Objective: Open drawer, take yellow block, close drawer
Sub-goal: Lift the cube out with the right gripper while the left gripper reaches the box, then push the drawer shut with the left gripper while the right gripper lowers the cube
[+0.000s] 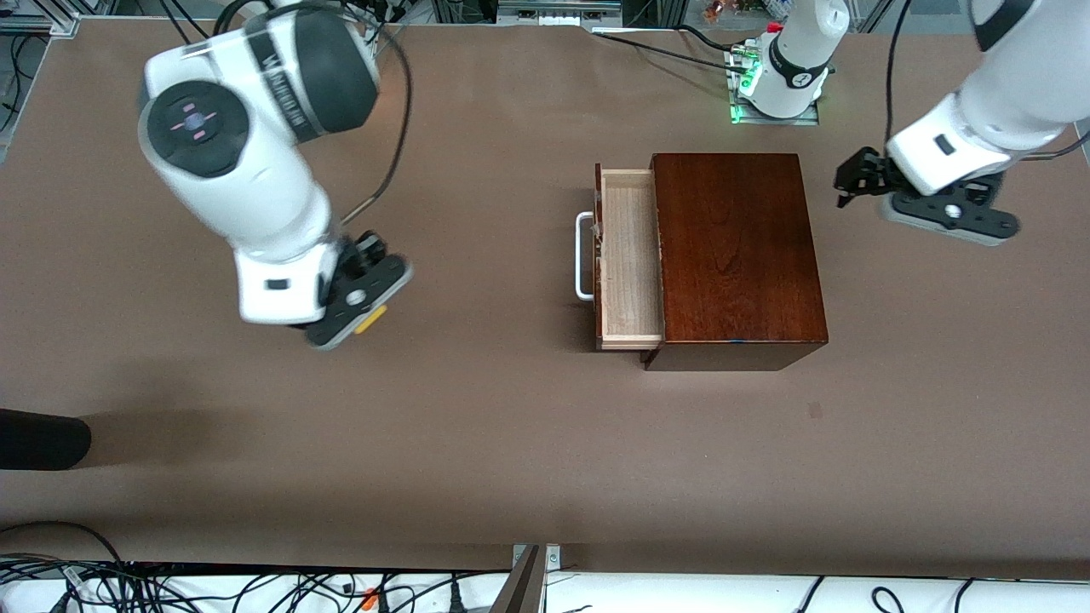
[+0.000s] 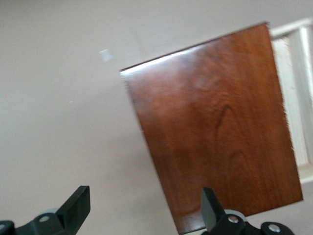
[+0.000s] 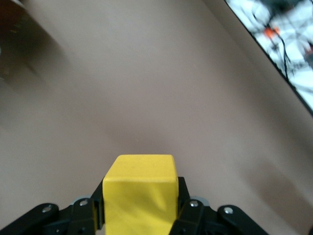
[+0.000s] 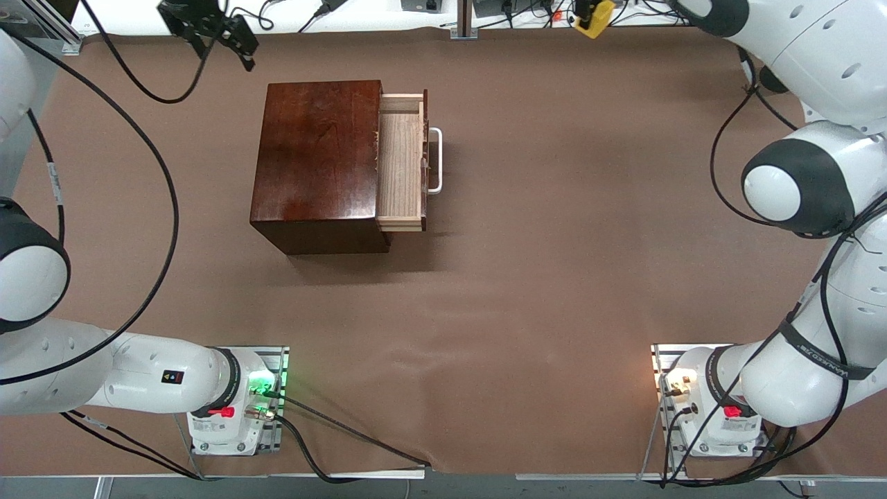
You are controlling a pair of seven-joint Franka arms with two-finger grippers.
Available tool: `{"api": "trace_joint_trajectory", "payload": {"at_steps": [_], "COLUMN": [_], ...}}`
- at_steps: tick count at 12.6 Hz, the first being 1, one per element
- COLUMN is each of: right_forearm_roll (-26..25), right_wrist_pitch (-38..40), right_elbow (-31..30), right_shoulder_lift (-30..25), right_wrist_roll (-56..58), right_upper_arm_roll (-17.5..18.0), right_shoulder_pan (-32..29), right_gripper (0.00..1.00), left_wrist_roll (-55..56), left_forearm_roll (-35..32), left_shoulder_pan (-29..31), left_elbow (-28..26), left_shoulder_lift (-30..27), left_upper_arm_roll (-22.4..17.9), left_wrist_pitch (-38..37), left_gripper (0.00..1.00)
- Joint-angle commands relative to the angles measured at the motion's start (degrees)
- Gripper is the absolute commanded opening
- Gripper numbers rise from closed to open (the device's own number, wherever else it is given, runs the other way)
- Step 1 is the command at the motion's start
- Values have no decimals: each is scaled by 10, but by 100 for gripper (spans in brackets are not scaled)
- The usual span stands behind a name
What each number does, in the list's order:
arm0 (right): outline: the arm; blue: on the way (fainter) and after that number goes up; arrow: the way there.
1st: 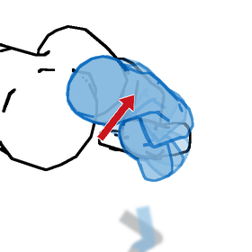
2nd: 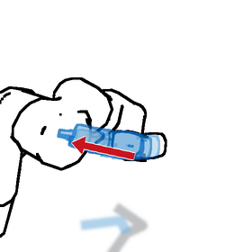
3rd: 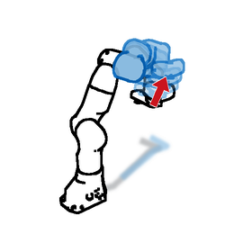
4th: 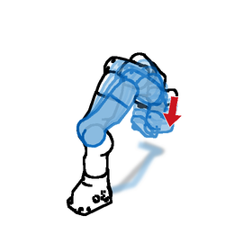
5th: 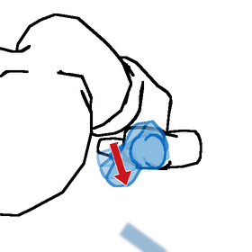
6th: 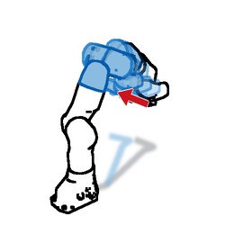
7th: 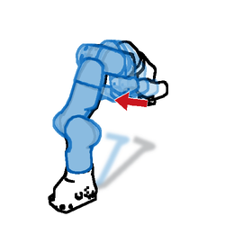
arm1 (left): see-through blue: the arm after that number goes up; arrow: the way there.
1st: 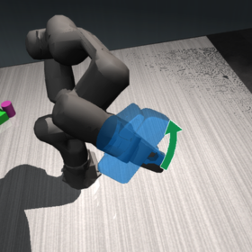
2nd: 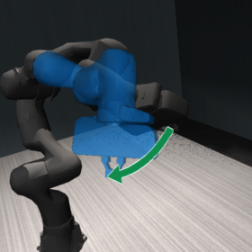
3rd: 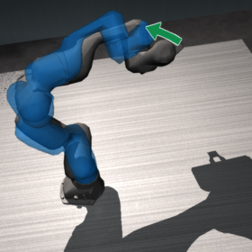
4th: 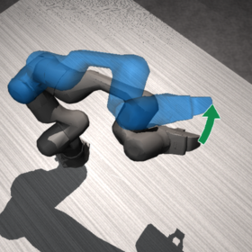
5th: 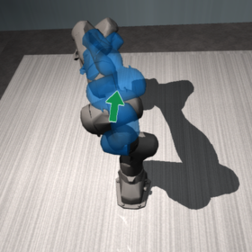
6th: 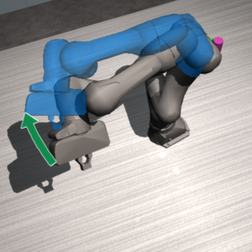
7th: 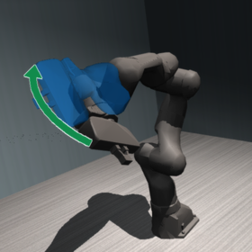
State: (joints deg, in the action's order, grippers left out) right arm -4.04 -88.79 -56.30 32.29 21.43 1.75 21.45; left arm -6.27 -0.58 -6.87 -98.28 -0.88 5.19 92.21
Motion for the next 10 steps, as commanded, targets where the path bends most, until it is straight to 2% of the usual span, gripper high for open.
{"api": "trace_joint_trajectory", "payload": {"at_steps": [1, 3, 5, 8, 10], "right_forearm_roll": [42, 47, 55, 57, 57], "right_wrist_pitch": [11, 5, -43, -174, -245], "right_elbow": [-39, -71, -128, -284, -378], "right_shoulder_lift": [-18, -22, -22, -71, -96], "right_wrist_roll": [-12, -18, -36, -46, -82], "right_upper_arm_roll": [1, -14, -18, -24, -24], "right_shoulder_pan": [-64, -88, -105, -120, -126], "right_gripper": [18, 18, 18, 18, 18], "left_wrist_roll": [-22, -23, -19, -57, -106], "left_forearm_roll": [24, 31, 31, 39, 39], "left_shoulder_pan": [-4, -5, -14, -52, -99], "left_elbow": [33, 61, 84, 146, 160], "left_shoulder_lift": [38, 73, 111, 196, 236], "left_upper_arm_roll": [45, 94, 133, 160, 163], "left_wrist_pitch": [0, 0, 2, 33, 74], "left_gripper": [100, 100, 100, 100, 100]}}
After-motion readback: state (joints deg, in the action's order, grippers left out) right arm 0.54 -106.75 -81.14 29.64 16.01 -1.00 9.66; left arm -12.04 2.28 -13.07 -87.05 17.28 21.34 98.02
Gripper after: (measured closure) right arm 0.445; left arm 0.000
